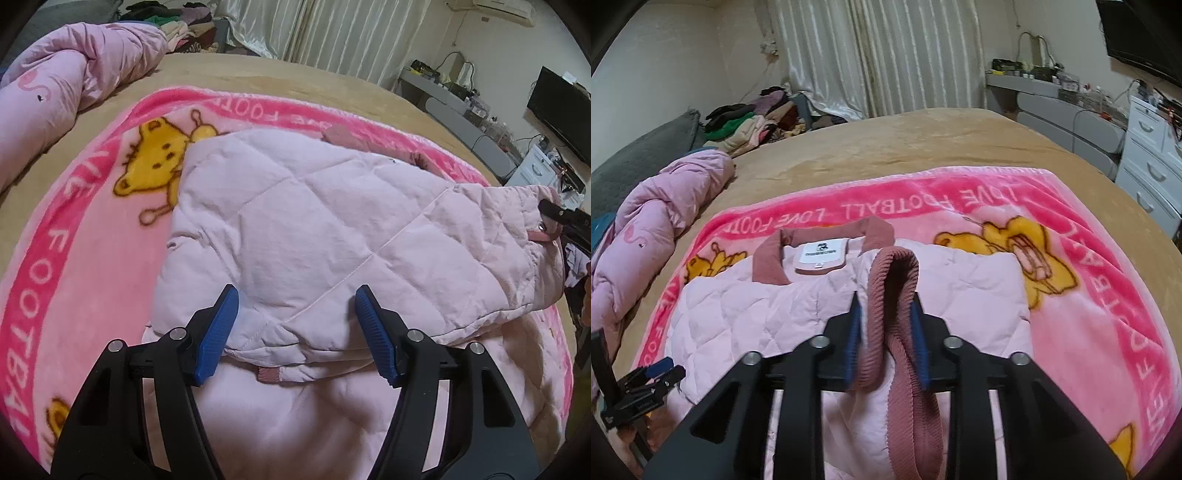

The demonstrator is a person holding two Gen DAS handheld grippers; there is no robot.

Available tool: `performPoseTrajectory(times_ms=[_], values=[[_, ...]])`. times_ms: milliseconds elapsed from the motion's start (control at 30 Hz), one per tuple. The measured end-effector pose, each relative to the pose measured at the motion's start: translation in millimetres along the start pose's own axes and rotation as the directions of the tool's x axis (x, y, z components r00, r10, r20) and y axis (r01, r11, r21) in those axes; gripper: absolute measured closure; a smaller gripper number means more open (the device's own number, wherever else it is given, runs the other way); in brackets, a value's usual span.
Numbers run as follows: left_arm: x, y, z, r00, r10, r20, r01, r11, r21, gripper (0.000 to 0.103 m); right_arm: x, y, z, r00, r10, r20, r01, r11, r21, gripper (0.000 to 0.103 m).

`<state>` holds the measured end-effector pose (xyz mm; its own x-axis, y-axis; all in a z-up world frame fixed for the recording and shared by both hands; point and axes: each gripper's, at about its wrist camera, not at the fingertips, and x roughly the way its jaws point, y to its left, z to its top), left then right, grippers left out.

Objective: Fold large clothes

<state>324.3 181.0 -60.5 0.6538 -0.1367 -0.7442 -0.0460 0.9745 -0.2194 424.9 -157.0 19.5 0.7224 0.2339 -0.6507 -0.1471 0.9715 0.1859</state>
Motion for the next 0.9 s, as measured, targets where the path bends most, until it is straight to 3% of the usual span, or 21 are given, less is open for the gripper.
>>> performPoseTrajectory(times_ms=[100,167,300,433,600,900], values=[[1.6,0.9,-0.8,1.000,0.002,-0.006,-0.002,1.000,-0.002,0.045,-9.3,-0.3,0.2,0.999,-0.027,0.037,0.027,1.000,-0.009,0.058],[2.6,1.6,-1.3,1.000,-0.001,-0.008,0.001,1.000,-0.005,0.045,-19.2,2.1,0.5,0.996,-0.049,0.079,0.050,0.999,-0.010,0.044],[5.4,3.2,-2.9,1.000,-0.001,-0.010,0.001,1.000,-0.010,0.044,-19.9,21.2,-4.1,0.997,-0.026,0.071,0.032,0.996,-0.085,0.044],[6.3,2.2,-3.5,1.000,0.011,-0.018,-0.011,1.000,-0.007,0.044,-2.8,57.9,-18.2,1.000,0.014,0.000,-0.013,0.979,-0.202,0.043],[9.1,3.5,-4.3,1.000,0.011,-0.025,-0.012,1.000,-0.008,0.044,22.4,90.5,-36.9,0.995,0.042,-0.087,-0.064,0.962,-0.266,0.042],[10.0,5.0,-4.5,1.000,0.008,-0.030,-0.008,1.000,-0.012,0.044,71.1,104.4,-60.4,0.969,0.008,-0.247,-0.079,0.958,-0.277,0.030]])
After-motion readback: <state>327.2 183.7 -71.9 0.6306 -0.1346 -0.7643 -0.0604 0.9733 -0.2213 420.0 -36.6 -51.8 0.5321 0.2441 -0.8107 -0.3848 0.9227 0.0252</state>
